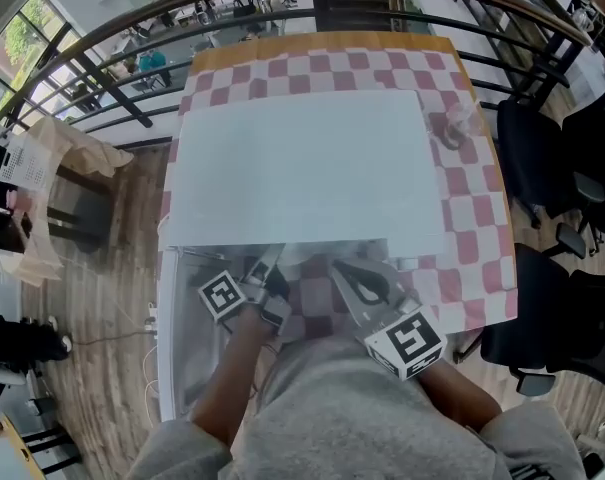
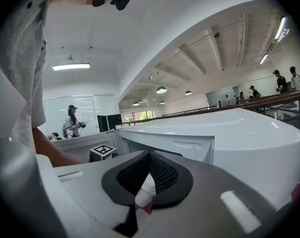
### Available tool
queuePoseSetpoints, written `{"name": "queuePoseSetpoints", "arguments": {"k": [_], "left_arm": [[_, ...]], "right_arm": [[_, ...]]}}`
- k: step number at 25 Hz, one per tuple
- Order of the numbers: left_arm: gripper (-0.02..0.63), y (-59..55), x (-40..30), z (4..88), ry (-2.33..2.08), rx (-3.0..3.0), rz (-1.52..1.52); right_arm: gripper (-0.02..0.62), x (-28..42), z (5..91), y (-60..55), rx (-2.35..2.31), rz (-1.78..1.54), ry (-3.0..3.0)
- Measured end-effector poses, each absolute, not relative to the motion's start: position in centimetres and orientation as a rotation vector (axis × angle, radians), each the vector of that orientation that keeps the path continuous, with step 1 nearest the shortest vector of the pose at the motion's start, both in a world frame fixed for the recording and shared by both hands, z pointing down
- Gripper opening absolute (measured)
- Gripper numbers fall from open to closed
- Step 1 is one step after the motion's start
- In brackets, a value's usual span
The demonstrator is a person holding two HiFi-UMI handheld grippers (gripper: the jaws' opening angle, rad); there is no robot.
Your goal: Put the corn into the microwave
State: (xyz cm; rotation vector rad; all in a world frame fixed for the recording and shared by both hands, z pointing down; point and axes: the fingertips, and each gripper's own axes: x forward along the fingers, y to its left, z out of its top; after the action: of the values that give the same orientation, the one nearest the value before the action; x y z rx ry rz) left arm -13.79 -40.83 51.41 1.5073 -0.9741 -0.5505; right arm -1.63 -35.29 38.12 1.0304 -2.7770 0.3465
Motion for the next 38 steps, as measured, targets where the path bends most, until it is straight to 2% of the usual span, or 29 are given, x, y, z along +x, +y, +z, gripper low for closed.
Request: {"name": "queuePoseSetpoints", "arguments": {"k": [7, 10, 13, 24, 29, 31, 33, 38], "left_arm": [[0.394, -39.9, -12.6, 51.5, -0.955, 1.614, -0.34], [0.44, -39.6, -12.1, 51.7, -0.945, 1.658, -0.247], [0.46, -39.3, -11.8, 51.8, -0.942, 1.684, -0.189], [0.477, -37.3, -10.4, 54.5, -1.049, 1.92, 0.372], [0.445, -37.4, -11.1, 55.5, -1.156, 1.955, 0.572], [0.411, -37.5, -11.2, 55.7, -1.174, 1.959, 0.589], [0.333, -37.7, -11.6, 55.8, -1.198, 1.95, 0.585], [0.319, -37.8, -11.6, 56.0, -1.202, 1.967, 0.636]], "right_arm": [[-0.002, -1.8, 38.0, -34.9, 1.021, 0.325, -2.785], [-0.002, -1.9, 38.2, -34.7, 1.011, 0.324, -2.783], [-0.002, -2.0, 38.3, -34.7, 1.007, 0.325, -2.784], [-0.002, -1.6, 38.6, -35.0, 1.013, 0.337, -2.783], [-0.002, -1.4, 38.7, -35.0, 1.016, 0.338, -2.784], [-0.002, -1.4, 38.7, -35.0, 1.017, 0.34, -2.782], [-0.002, -1.5, 38.7, -35.0, 1.016, 0.341, -2.782], [-0.002, -1.5, 38.7, -35.2, 1.02, 0.34, -2.781]]}}
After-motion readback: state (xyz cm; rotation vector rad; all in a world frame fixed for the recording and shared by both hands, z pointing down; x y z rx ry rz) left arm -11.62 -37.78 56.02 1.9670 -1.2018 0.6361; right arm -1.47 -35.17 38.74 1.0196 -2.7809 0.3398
